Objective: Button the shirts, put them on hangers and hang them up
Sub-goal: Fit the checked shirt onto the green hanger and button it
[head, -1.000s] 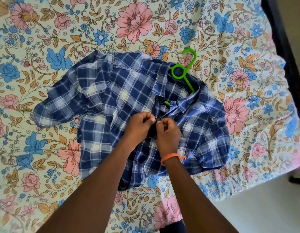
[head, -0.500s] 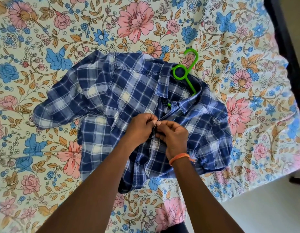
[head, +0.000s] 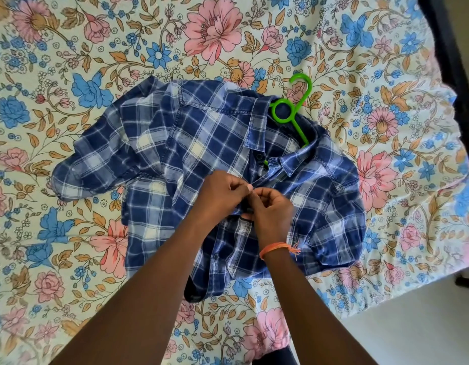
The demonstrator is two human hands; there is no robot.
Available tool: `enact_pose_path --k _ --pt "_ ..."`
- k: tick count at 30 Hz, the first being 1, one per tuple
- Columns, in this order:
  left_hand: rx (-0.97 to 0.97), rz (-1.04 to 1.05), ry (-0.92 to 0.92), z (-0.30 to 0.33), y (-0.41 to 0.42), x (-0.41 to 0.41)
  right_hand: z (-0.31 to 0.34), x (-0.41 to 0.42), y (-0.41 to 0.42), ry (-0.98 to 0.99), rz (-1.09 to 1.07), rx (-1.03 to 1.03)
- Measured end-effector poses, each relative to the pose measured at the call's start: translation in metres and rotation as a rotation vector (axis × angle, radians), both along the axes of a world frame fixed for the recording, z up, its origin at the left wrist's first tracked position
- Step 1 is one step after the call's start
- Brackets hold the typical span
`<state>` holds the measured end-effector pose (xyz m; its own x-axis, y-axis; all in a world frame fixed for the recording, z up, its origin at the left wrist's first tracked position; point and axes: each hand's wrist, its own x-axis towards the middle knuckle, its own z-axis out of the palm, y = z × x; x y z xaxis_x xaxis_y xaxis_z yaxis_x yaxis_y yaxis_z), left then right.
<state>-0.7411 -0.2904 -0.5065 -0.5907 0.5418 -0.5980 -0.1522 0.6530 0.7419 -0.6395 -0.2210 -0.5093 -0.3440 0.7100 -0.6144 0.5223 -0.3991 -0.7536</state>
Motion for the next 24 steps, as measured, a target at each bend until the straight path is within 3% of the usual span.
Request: enact_pose_path --k 4,8,14,16,18,20,24 --pt "-0.062 -0.06 0.129 0.001 0.004 -0.002 0.005 0.002 0.008 0.02 0.038 -0.03" --pt "-0.16 -0.191 0.352 0.01 0.016 0.005 0.006 0.001 0.016 0.065 -0.031 -0.231" --pt "-0.212 -0.04 0.293 0.008 0.02 0.019 0.008 0.001 0.02 0.111 -0.126 -0.402" --pt "-0.325 -0.169 0.303 0.008 0.023 0.015 0.007 0.004 0.021 -0.018 -0.023 -0.267" --pt "-0.4 -0.27 0.376 0.01 0.028 0.011 0.007 0.005 0.028 -0.154 0.13 0.088" --pt "-0.328 -0.288 0.448 0.009 0.034 0.006 0.012 -0.002 0.039 -0.174 0.187 0.373" --pt "-0.141 -0.086 0.413 0.008 0.049 -0.003 0.012 -0.029 0.055 -0.206 0.217 0.495"
